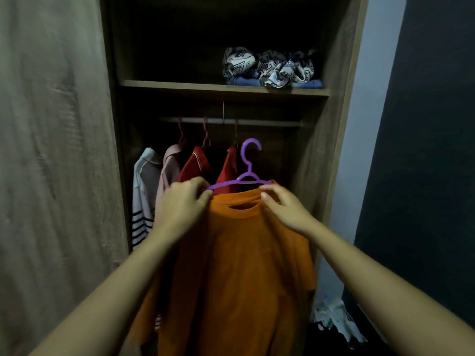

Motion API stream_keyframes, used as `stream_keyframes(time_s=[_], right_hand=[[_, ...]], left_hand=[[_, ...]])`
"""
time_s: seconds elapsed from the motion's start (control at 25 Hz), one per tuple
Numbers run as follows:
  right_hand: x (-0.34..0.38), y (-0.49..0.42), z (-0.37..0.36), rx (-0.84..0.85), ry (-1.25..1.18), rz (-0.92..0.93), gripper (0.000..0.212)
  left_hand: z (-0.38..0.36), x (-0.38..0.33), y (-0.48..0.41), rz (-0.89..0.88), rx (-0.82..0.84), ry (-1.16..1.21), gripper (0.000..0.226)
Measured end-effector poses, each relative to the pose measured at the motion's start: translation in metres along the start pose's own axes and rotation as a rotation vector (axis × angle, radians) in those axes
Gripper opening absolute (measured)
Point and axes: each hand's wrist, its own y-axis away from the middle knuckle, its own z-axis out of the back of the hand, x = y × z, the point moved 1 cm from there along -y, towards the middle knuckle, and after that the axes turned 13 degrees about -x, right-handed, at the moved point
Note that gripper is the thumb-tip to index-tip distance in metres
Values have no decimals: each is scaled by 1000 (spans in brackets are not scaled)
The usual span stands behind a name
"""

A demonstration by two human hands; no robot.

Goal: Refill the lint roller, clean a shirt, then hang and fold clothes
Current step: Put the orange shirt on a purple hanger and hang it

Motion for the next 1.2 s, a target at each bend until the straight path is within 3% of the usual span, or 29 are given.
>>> stream_keyframes(time_s=[0.16, 0.4, 0.6, 0.68, 0.84, 0.92, 1.08, 1.2], right_hand=[[23, -27, -20, 148, -461, -411, 43], [-12, -77, -20, -44, -625, -690, 29], [-35, -145, -34, -154, -513, -628, 37], [-43, -171, -39, -155, -497, -618, 36], [-57, -232, -46, -186, -406, -566, 31], [-63, -259, -50, -188, -357, -525, 27], [-78, -293, -63, -205, -335, -469, 19], [-89, -300, -80, -248, -298, -443, 36]], left_hand=[[-27, -64, 7, 60, 77, -173, 25], [-61, -80, -27, 226, 262, -8, 53], [-127, -30, -104, 221, 179, 79, 52], [-158, -11, -131, 195, 224, 132, 63], [-215, 25, -170, 312, 386, 204, 87], [-232, 35, -175, 284, 463, 173, 87], [-247, 45, -174, 203, 466, 159, 82], [-247, 46, -176, 162, 476, 129, 83]])
